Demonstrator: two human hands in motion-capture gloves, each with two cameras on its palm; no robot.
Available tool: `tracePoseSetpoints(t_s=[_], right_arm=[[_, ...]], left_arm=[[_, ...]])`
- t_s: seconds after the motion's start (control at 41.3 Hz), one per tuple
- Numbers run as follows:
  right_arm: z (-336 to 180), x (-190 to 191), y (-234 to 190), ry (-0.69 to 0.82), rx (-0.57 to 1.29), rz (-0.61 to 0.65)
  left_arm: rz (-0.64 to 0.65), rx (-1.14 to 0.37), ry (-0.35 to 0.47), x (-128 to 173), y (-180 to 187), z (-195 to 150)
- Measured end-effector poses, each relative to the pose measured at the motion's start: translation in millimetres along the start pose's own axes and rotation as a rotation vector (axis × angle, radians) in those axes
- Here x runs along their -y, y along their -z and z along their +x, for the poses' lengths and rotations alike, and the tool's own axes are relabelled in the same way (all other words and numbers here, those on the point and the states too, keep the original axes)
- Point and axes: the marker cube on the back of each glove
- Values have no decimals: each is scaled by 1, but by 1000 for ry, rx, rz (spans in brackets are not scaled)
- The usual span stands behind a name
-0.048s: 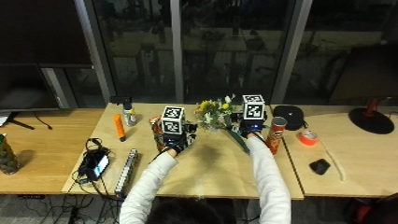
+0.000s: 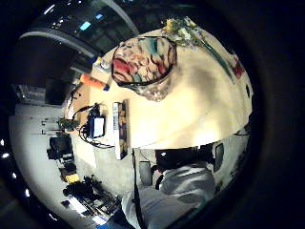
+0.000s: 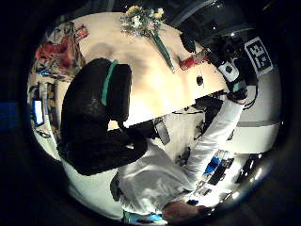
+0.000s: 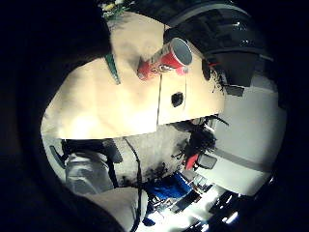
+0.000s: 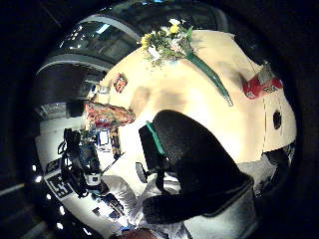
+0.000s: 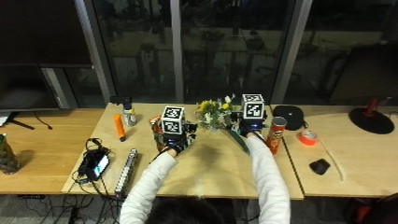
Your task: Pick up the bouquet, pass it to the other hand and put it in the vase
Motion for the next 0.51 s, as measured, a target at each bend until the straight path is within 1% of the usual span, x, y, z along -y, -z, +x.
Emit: tracePoseSetpoints(t_s=[0.266, 0.387, 0.508], right_arm=[[-2, 12, 8, -30, -7, 19], [-2, 16, 11, -50, -12, 38], [-1, 15, 10, -67, -25, -12]], left_arm=[[-14, -8, -2, 2, -8, -2], [-14, -8, -4, -3, -7, -5], [-7, 7, -16, -5, -10, -7]])
